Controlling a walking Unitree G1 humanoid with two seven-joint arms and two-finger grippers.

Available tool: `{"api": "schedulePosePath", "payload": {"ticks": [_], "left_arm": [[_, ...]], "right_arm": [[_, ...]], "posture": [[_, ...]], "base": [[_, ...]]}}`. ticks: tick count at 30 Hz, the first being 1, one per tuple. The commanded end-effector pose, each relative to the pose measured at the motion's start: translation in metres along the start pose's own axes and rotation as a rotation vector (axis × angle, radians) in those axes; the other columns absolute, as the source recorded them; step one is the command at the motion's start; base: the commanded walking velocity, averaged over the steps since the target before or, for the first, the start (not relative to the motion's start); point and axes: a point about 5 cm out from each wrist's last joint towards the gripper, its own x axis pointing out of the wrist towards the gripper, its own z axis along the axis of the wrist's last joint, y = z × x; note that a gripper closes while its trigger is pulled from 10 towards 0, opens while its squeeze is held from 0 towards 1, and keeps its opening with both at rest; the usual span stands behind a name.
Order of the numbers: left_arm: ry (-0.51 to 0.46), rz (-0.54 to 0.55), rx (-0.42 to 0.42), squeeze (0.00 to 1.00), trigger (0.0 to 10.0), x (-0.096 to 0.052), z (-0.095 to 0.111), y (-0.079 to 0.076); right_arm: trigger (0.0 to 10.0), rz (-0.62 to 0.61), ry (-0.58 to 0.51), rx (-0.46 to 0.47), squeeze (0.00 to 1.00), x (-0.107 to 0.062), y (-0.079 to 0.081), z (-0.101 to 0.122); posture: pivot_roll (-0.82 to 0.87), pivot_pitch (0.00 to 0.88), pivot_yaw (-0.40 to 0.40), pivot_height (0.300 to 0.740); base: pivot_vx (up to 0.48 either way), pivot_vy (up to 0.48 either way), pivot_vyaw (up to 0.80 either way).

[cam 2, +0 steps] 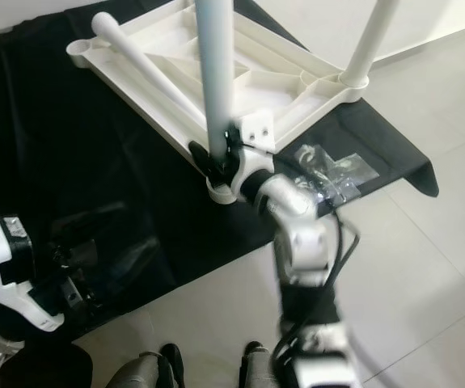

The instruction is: Building children table

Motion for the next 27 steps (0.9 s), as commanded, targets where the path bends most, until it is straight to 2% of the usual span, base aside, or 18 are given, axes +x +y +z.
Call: {"api": "schedulePosePath", "payload": {"ticks": [1, 2, 7, 9, 14, 15, 17, 19, 27], "left_arm": [[0.016, 0.006, -0.005, 0.0, 10.0, -0.001, -0.003, -0.001], [0.014, 0.004, -0.005, 0.0, 10.0, 0.0, -0.002, -0.002], [0.011, 0.002, -0.002, 0.0, 10.0, 0.001, -0.002, -0.002], [0.009, 0.0, 0.0, 0.0, 10.0, 0.002, -0.001, -0.002], [0.005, -0.003, 0.005, 0.0, 10.0, 0.004, 0.0, -0.002], [0.004, -0.004, 0.006, 0.0, 10.0, 0.004, 0.001, -0.002], [0.006, -0.003, 0.011, 0.0, 10.0, 0.004, 0.002, -0.003], [0.008, -0.001, 0.016, 0.0, 10.0, 0.004, 0.003, -0.002], [0.009, 0.005, 0.025, 0.0, 10.0, 0.003, 0.005, -0.002]], "right_arm": [[10.0, 0.125, 0.04, -0.014, 0.72, 0.004, 0.002, -0.013], [10.0, 0.154, 0.048, -0.043, 0.0, 0.005, -0.008, -0.011], [10.0, 0.214, 0.086, -0.063, 0.0, 0.007, -0.024, -0.006], [10.0, 0.279, 0.123, -0.092, 0.0, 0.007, -0.033, -0.003], [10.0, 0.366, 0.086, -0.059, 0.0, 0.012, -0.041, 0.006], [5.1, 0.383, 0.078, -0.064, 0.0, 0.013, -0.042, 0.007], [0.0, 0.442, 0.064, -0.074, 0.0, 0.015, -0.042, 0.008], [0.0, 0.494, 0.053, -0.073, 0.0, 0.015, -0.04, 0.009], [0.0, 0.513, 0.051, -0.067, 0.0, 0.014, -0.041, 0.006]], "posture": [[0.02, 0.278, 0.054, 0.74], [0.02, 0.277, 0.053, 0.74], [0.03, 0.276, 0.055, 0.74], [0.03, 0.277, 0.057, 0.74], [0.04, 0.282, 0.056, 0.74], [0.04, 0.283, 0.056, 0.74], [0.05, 0.286, 0.055, 0.74], [0.05, 0.288, 0.055, 0.74], [0.05, 0.301, 0.043, 0.74]], "base": [[0.0, 0.0, 0.0], [0.0, 0.0, 0.0], [0.0, 0.0, 0.0], [0.0, 0.0, 0.0], [0.0, 0.0, 0.0], [0.0, 0.0, 0.0], [0.0, 0.0, 0.0], [0.0, 0.0, 0.0], [0.0, 0.0, 0.0]]}}
